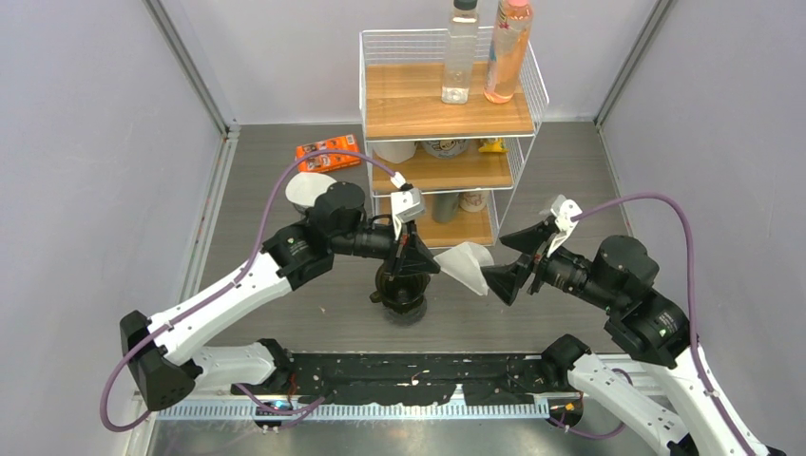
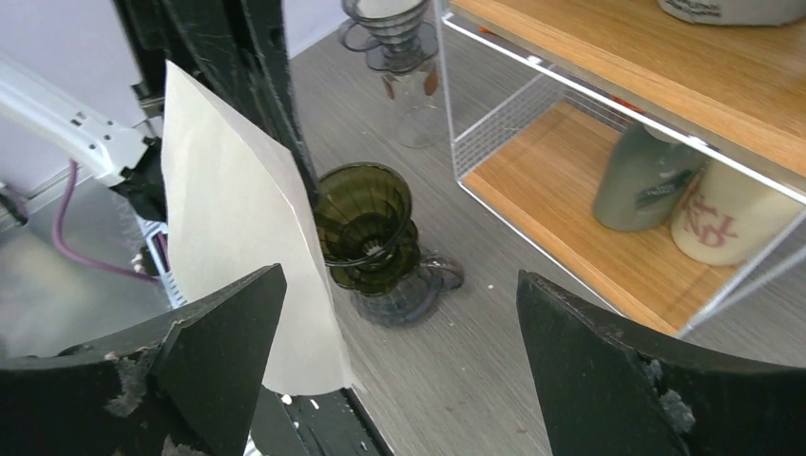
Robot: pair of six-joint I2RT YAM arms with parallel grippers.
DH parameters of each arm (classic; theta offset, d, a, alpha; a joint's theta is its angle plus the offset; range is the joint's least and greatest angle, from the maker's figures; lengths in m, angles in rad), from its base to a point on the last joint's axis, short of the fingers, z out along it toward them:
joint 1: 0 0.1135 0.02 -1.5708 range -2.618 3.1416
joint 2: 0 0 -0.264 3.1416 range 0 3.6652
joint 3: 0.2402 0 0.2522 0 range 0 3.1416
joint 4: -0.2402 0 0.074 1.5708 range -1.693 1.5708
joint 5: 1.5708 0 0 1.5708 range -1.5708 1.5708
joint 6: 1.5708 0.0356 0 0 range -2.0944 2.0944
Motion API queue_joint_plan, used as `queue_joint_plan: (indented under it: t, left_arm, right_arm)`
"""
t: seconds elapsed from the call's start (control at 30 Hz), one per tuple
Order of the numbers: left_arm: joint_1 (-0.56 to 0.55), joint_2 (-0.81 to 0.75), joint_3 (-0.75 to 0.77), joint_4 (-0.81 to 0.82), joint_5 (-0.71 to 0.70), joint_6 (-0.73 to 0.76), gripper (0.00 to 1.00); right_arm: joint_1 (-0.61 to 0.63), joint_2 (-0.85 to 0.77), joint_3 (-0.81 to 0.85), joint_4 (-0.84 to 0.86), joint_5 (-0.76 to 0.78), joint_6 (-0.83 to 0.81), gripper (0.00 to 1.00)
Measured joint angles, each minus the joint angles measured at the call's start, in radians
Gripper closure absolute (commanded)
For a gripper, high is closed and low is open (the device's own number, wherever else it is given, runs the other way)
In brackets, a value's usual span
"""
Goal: Place the coffee filter in the dripper
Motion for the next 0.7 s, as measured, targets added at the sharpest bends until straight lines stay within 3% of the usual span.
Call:
queue_joint_plan:
  t: [0.13,0.27,0.43,0.47,0.53,0.67,0.7]
  left_arm:
    - [0.000,0.009,0.008,0.000,0.022,0.008,1.00]
    - [0.000,0.020,0.021,0.000,0.051,0.012,1.00]
    - [0.000,0.034,0.035,0.000,0.074,0.014,1.00]
    - [0.001,0.035,0.040,-0.002,0.073,0.015,1.00]
    - [0.002,0.037,0.047,-0.002,0.074,0.017,0.99]
    - [0.009,0.037,0.053,-0.003,0.076,0.019,0.63]
    - [0.010,0.037,0.055,-0.004,0.076,0.019,0.51]
  right_arm:
    - [0.000,0.022,-0.002,0.038,-0.072,-0.002,0.12]
    - [0.000,0.051,-0.012,0.081,-0.155,-0.008,0.44]
    - [0.000,0.082,-0.013,0.094,-0.214,-0.011,0.73]
    - [0.000,0.085,-0.013,0.095,-0.224,-0.012,0.86]
    - [0.000,0.086,-0.013,0.098,-0.240,-0.013,0.94]
    - [0.000,0.079,-0.017,0.122,-0.274,-0.001,0.95]
    - [0.000,0.078,-0.018,0.125,-0.278,0.002,0.95]
